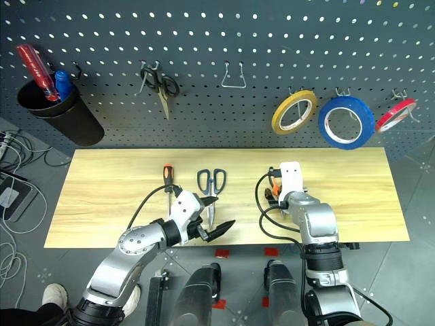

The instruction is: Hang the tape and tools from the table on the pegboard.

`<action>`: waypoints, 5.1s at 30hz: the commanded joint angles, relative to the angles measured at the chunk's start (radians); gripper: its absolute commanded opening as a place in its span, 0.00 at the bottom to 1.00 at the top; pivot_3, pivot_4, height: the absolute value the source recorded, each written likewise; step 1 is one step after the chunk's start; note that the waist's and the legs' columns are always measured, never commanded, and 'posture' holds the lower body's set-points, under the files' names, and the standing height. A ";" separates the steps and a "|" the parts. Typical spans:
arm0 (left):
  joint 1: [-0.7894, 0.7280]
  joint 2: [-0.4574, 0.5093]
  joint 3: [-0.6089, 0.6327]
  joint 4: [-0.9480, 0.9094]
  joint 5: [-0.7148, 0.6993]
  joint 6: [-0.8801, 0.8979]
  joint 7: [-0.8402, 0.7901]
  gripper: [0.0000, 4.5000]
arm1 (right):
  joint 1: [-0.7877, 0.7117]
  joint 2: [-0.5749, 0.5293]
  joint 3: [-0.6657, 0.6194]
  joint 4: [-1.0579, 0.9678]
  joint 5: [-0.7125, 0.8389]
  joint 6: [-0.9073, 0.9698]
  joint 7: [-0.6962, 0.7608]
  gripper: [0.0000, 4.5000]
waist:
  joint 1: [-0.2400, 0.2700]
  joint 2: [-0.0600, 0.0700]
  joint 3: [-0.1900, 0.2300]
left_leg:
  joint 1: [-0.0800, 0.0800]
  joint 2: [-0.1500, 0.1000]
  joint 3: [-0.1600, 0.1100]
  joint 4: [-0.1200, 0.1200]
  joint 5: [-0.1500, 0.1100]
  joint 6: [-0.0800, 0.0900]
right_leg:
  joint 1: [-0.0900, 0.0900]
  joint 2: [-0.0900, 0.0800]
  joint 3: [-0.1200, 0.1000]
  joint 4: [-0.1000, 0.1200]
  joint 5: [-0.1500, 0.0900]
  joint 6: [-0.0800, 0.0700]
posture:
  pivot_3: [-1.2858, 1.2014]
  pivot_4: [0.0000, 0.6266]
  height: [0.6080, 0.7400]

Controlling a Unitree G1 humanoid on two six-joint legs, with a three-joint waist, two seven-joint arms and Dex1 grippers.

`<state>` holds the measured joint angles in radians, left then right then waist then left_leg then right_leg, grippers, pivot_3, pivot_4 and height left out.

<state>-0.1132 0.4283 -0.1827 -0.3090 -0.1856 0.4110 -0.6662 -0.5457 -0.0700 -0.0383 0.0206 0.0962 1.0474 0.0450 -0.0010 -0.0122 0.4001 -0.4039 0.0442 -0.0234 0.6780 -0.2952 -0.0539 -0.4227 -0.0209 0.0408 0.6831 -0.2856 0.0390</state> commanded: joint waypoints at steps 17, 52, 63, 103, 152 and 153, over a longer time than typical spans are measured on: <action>-0.061 -0.016 0.016 0.008 -0.022 -0.019 0.003 1.00 | -0.011 -0.030 0.021 0.073 -0.027 -0.161 0.009 0.68 | 0.002 -0.002 0.009 | 0.000 0.001 0.000 -0.002 0.000 0.000 | -0.001 0.000 0.000 -0.001 0.000 0.000 | 0.58 0.72 1.00; -0.150 -0.054 0.262 -0.264 -0.202 0.114 0.256 1.00 | -0.132 -0.010 0.139 -0.255 -0.069 -0.829 0.135 0.68 | 0.053 -0.017 -0.181 | -0.022 -0.001 0.001 0.001 0.007 -0.013 | -0.018 -0.001 -0.007 -0.003 0.001 0.001 | 0.60 0.19 1.00; -0.328 -0.122 0.220 -0.074 -0.135 -0.002 0.285 1.00 | -0.329 0.000 0.085 0.076 -0.138 -1.129 0.019 0.68 | 0.076 -0.021 -0.207 | -0.021 -0.001 0.004 0.001 0.008 -0.013 | -0.018 0.000 -0.005 -0.001 0.002 0.000 | 0.60 0.18 1.00; -0.399 -0.200 0.154 0.138 -0.064 -0.112 0.262 1.00 | -0.442 0.082 0.047 0.656 -0.188 -1.516 -0.191 0.68 | 0.080 -0.020 -0.206 | -0.013 -0.001 0.010 0.001 0.007 -0.012 | -0.018 0.000 0.000 0.011 0.002 -0.001 | 0.62 0.33 1.00; -0.074 -0.359 -0.026 0.166 0.225 0.236 0.620 1.00 | 0.445 -0.428 0.174 -0.397 0.084 -0.943 0.646 0.98 | 0.008 -0.008 -0.079 | 0.006 -0.001 -0.003 0.000 0.000 0.001 | 0.010 0.001 -0.002 -0.004 0.000 -0.001 | 0.53 0.64 1.00; -0.070 -0.357 -0.028 0.172 0.233 0.239 0.625 1.00 | 0.443 -0.424 0.181 -0.391 0.084 -0.950 0.652 0.98 | 0.005 -0.009 -0.075 | 0.005 0.000 -0.003 0.000 0.000 0.001 | 0.010 0.001 -0.002 -0.004 0.000 -0.001 | 0.53 0.65 1.00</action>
<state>-0.1975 0.0717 -0.2117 -0.1261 0.0270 0.6456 -0.0548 -0.1004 -0.4982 0.1334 -0.3593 0.1704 0.1293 0.6784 0.0040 -0.0210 0.3253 -0.3985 0.0441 -0.0260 0.6784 -0.2955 -0.0533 -0.4129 -0.0203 0.0391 0.6795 -0.2853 0.0378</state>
